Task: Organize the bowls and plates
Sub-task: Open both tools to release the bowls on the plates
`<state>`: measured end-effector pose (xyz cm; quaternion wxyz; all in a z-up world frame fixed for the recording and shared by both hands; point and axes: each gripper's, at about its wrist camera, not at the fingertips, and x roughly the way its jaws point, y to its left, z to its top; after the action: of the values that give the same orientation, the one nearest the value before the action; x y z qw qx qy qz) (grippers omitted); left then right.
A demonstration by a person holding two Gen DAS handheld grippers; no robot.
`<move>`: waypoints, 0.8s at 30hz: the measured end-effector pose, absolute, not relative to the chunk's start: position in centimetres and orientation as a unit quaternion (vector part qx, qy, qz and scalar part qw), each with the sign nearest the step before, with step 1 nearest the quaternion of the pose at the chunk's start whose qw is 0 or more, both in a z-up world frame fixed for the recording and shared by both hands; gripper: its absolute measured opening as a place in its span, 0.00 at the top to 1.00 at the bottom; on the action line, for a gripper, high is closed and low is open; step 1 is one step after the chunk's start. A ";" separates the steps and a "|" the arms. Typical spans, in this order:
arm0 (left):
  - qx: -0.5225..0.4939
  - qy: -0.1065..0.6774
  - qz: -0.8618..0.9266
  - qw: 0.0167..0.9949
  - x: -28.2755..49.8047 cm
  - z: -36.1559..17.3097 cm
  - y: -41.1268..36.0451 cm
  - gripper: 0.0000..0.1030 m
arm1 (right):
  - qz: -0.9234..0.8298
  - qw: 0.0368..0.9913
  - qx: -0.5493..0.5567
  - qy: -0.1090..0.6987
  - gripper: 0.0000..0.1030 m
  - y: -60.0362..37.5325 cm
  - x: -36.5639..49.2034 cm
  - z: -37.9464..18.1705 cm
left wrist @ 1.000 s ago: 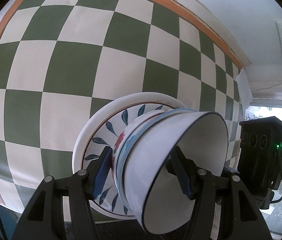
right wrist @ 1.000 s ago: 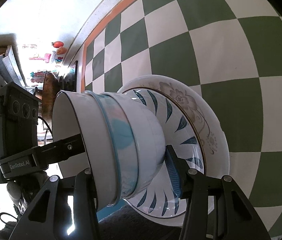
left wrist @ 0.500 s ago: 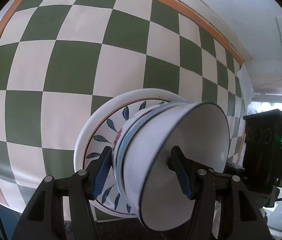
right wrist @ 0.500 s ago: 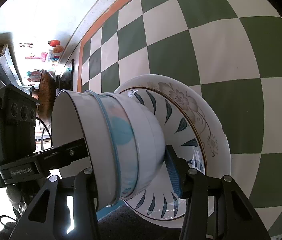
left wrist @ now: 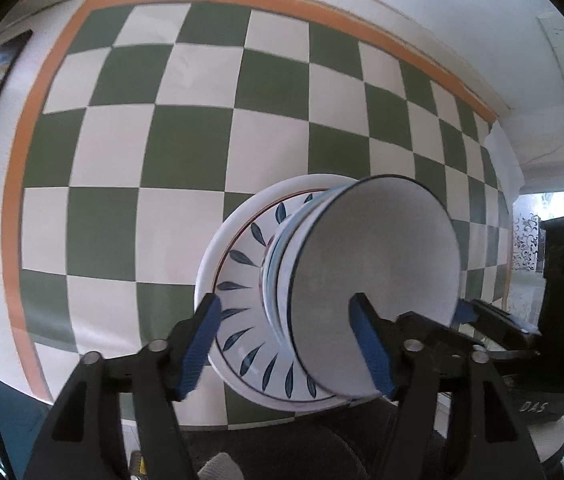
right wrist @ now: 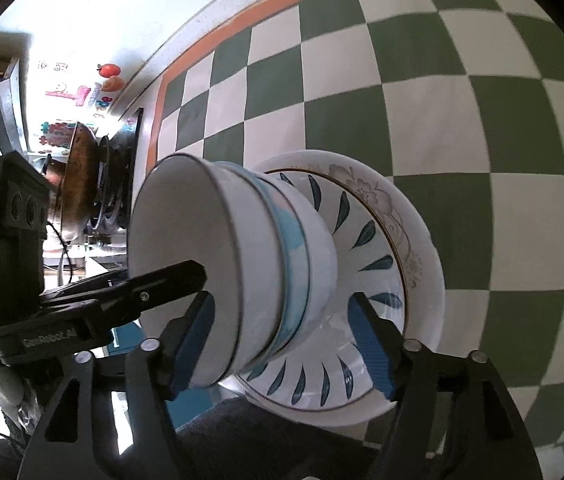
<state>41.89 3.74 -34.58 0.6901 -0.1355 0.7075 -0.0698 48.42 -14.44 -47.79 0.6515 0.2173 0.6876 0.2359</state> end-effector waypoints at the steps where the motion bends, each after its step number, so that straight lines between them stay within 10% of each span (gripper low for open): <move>1: -0.124 0.700 -0.068 0.700 41.6 -33.9 3.8 0.28 | 0.232 0.661 0.208 0.683 0.23 -14.5 48.2 -47.0; 5: -0.084 0.659 -0.055 0.745 40.8 -31.3 3.9 0.07 | 0.204 0.700 0.166 0.664 0.13 -15.1 47.3 -44.3; 24: -0.044 0.493 -0.047 0.868 36.8 -23.5 4.1 0.00 | 0.088 0.832 0.073 0.542 0.01 -15.6 41.0 -34.6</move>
<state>36.84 4.09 -23.50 0.8676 -0.0440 0.4931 -0.0471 40.98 -15.60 -34.65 0.8325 0.0733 0.5421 0.0883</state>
